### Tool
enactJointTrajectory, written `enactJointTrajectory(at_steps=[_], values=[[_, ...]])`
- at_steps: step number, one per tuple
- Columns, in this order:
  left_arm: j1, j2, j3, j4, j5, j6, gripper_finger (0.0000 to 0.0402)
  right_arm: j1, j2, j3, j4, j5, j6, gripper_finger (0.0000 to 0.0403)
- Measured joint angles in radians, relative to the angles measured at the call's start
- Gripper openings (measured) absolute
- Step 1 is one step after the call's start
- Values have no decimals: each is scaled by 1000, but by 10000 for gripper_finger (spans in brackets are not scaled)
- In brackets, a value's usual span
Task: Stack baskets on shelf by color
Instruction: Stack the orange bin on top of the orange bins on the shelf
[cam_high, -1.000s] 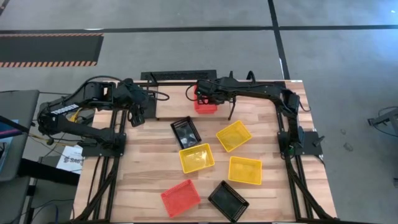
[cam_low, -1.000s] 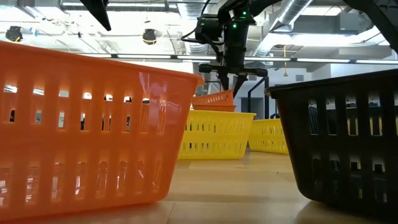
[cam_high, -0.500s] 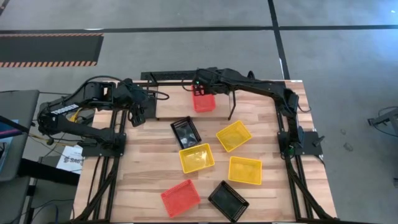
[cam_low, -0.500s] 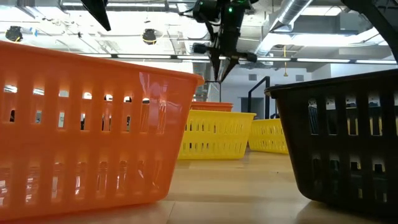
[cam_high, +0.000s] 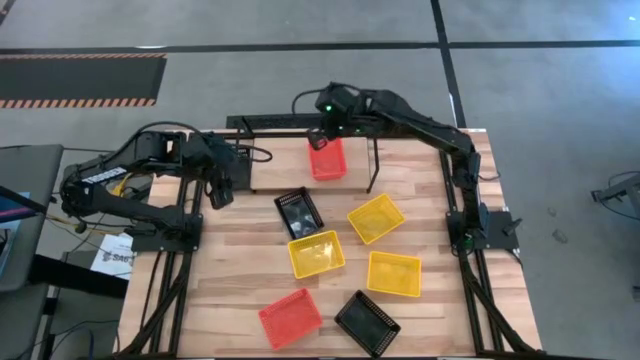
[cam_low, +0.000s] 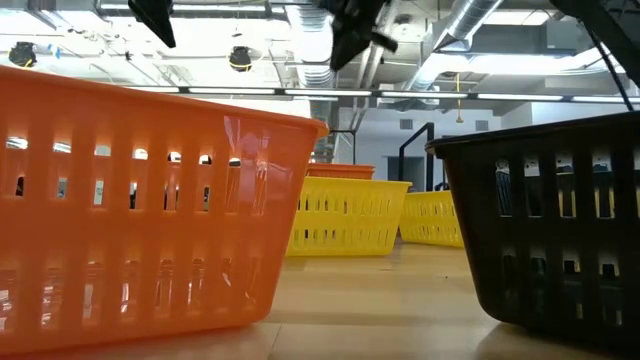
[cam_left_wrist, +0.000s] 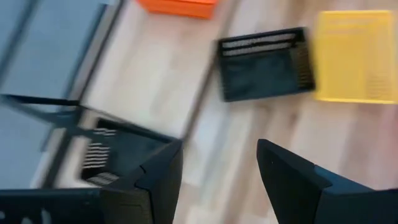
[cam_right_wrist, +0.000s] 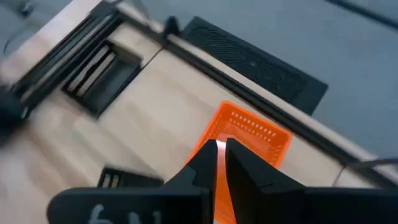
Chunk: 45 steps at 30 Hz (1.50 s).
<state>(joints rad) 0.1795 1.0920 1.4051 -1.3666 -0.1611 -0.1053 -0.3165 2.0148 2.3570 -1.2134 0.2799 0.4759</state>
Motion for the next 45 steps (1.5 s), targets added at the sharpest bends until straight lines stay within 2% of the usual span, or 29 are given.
enactJointTrajectory(at_steps=[2,6,11,15,18,25,33,39,45], values=[[-30,0,-23,-2,18,-29,194,10,-50,-28,-5,-31,-81,50],[-115,0,-121,19,25,-154,194,19,-147,-32,-149,-92,-145,50],[-200,2,-299,216,61,-376,194,57,-265,-34,-301,-93,-153,50],[-213,2,-413,378,79,-519,194,98,-361,-34,-313,-93,-181,50],[-239,3,-461,501,119,-555,194,134,-417,-34,-308,-62,-195,50],[-408,112,-461,683,153,-578,194,189,-505,-34,-313,-16,-197,50],[-590,359,-345,666,184,-648,194,197,-526,-34,-338,-12,-211,50],[-652,527,-272,664,212,-649,194,196,-533,-34,-350,-12,-245,50],[-672,599,-222,664,294,-654,194,191,-576,-34,-350,-12,-249,50]])
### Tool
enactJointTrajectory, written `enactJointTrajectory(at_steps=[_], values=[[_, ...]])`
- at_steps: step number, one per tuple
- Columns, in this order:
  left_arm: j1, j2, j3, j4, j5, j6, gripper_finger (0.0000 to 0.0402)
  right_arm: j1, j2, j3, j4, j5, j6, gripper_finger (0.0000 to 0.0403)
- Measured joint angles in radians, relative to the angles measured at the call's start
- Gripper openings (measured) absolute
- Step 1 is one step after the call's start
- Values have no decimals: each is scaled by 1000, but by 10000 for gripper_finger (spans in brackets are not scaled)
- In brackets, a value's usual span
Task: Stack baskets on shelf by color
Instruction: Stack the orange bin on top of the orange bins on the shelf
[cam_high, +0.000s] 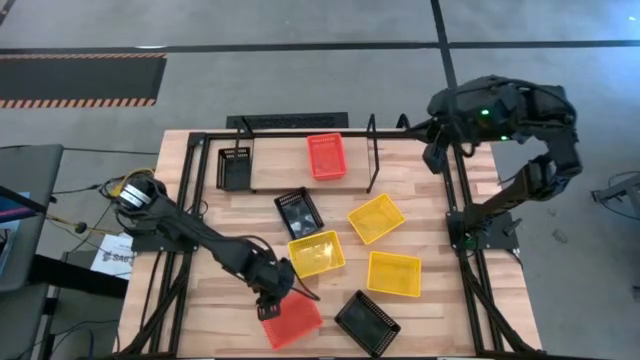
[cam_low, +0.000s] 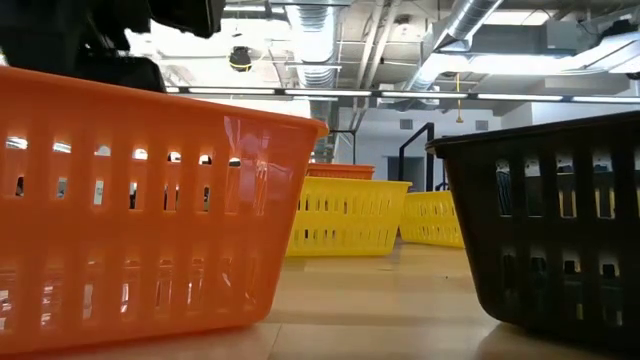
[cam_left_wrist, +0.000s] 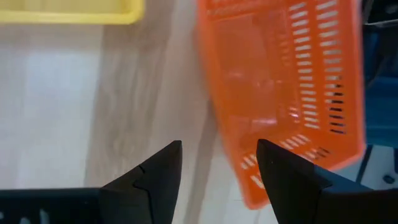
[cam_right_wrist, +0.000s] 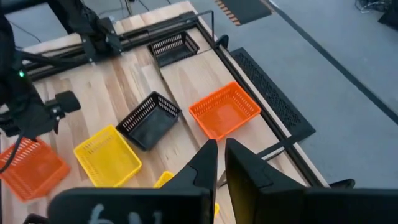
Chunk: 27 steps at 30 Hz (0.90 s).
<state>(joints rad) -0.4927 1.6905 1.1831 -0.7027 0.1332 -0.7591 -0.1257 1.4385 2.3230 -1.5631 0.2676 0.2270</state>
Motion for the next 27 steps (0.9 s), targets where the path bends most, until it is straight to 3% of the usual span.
enactJointTrajectory(at_steps=[16,27], values=[[-12,-2,51,-102,-10,-129,194,-2,-106,0,0,0,35,50],[-9,-2,51,-76,-37,-53,194,1,-105,0,0,-3,35,50]])
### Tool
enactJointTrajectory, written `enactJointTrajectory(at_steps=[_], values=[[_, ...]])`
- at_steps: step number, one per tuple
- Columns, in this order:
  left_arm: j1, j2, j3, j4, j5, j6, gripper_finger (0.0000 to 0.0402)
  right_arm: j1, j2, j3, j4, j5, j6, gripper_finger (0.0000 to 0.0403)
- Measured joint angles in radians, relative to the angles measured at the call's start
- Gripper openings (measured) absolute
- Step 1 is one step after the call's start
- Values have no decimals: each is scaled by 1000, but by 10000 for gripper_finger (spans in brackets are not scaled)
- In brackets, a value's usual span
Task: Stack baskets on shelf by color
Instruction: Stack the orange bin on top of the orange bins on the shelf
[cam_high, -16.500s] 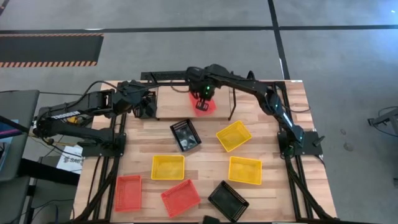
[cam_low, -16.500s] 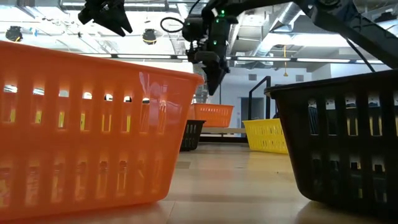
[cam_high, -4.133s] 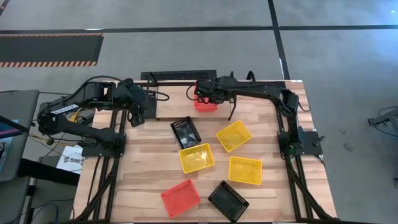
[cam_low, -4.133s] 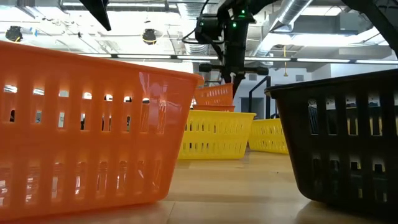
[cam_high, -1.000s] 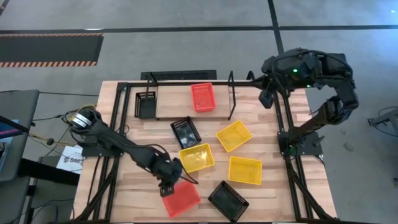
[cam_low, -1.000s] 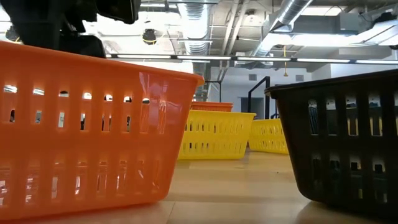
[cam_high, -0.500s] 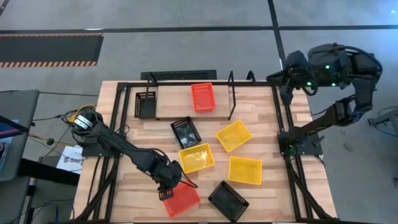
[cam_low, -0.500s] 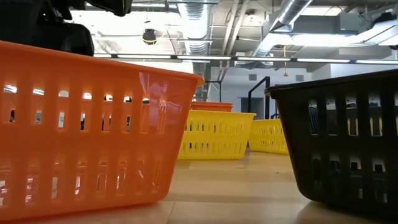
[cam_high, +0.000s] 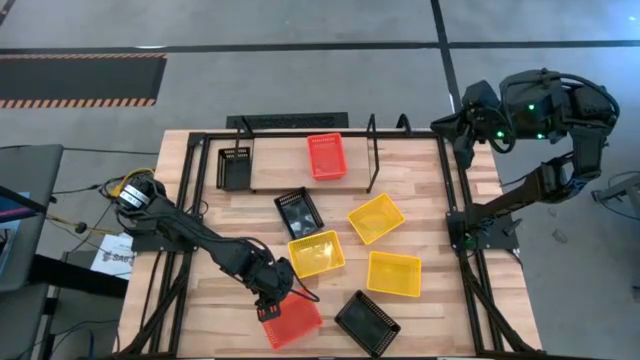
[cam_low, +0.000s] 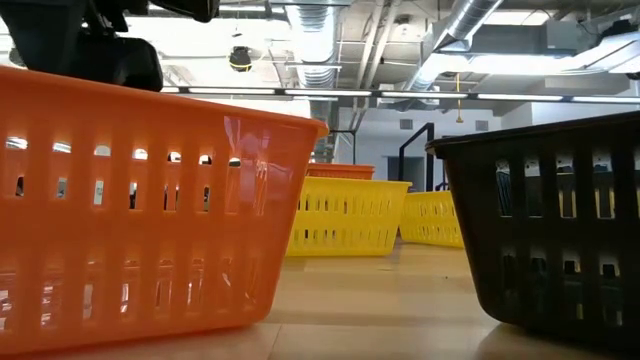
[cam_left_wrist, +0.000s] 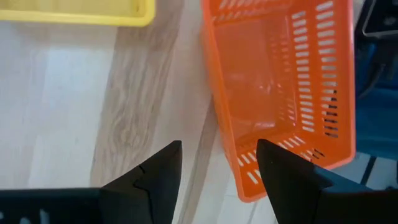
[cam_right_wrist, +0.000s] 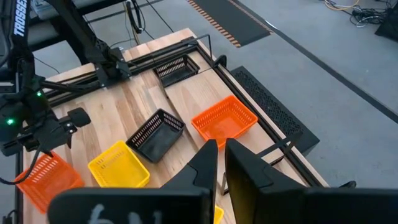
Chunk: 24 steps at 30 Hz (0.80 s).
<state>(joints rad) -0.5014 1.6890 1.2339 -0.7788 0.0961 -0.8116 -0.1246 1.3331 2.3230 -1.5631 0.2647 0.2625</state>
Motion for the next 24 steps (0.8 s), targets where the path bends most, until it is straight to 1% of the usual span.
enactJointTrajectory(at_steps=[8,14,17,21,24], values=[[1,0,0,-1,-31,-63,194,0,2,0,1,-2,1,50],[1,0,0,9,-30,-1,194,0,11,0,1,-2,-2,50],[1,0,0,7,-30,0,194,0,14,0,1,-2,-2,50],[1,0,-1,4,-20,-25,194,0,16,0,1,-2,-2,50],[1,0,-1,3,6,-58,194,0,14,0,1,-2,-3,50]])
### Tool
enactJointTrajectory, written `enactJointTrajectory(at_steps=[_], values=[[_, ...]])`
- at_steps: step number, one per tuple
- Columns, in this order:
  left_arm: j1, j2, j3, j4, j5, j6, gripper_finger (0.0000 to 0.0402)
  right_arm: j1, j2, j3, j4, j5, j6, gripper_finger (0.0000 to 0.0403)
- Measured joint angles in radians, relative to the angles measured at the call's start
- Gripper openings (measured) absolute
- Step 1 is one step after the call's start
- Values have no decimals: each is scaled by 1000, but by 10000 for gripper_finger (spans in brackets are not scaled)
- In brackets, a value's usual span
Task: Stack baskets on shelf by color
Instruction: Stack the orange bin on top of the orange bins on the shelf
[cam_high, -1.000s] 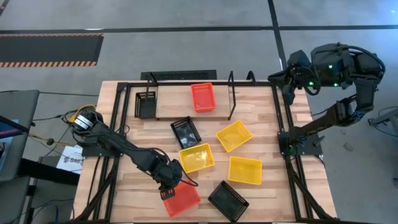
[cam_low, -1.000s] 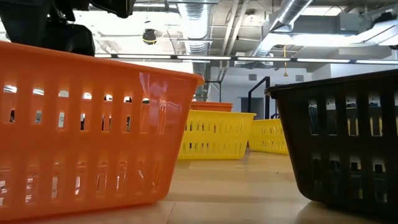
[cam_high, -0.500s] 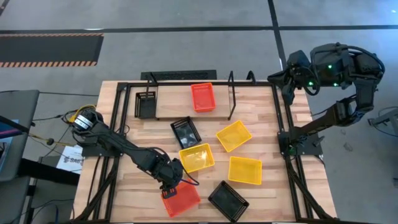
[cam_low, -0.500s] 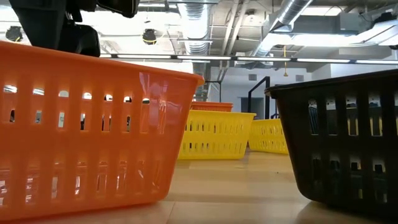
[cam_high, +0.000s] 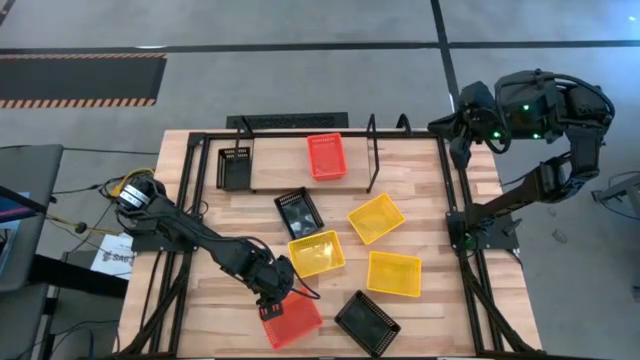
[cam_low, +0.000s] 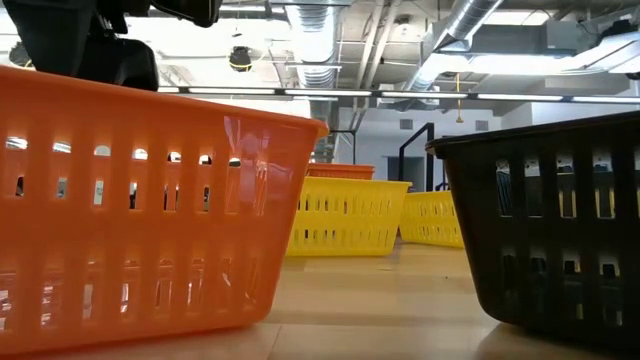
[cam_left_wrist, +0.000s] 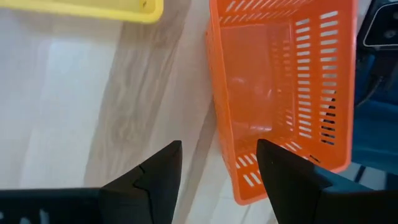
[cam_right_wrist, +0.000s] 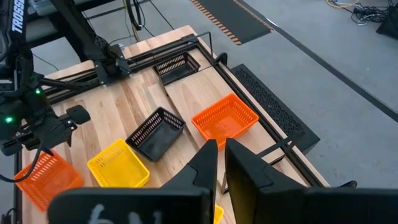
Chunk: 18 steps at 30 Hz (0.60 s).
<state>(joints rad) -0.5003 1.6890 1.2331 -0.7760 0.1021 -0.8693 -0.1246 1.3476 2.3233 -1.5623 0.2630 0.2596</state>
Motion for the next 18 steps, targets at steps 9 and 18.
enactJointTrajectory(at_steps=[9,18], values=[[0,0,0,7,10,-33,194,0,0,0,0,0,-6,50],[0,25,-6,6,-24,-55,194,0,0,0,0,0,-7,50]])
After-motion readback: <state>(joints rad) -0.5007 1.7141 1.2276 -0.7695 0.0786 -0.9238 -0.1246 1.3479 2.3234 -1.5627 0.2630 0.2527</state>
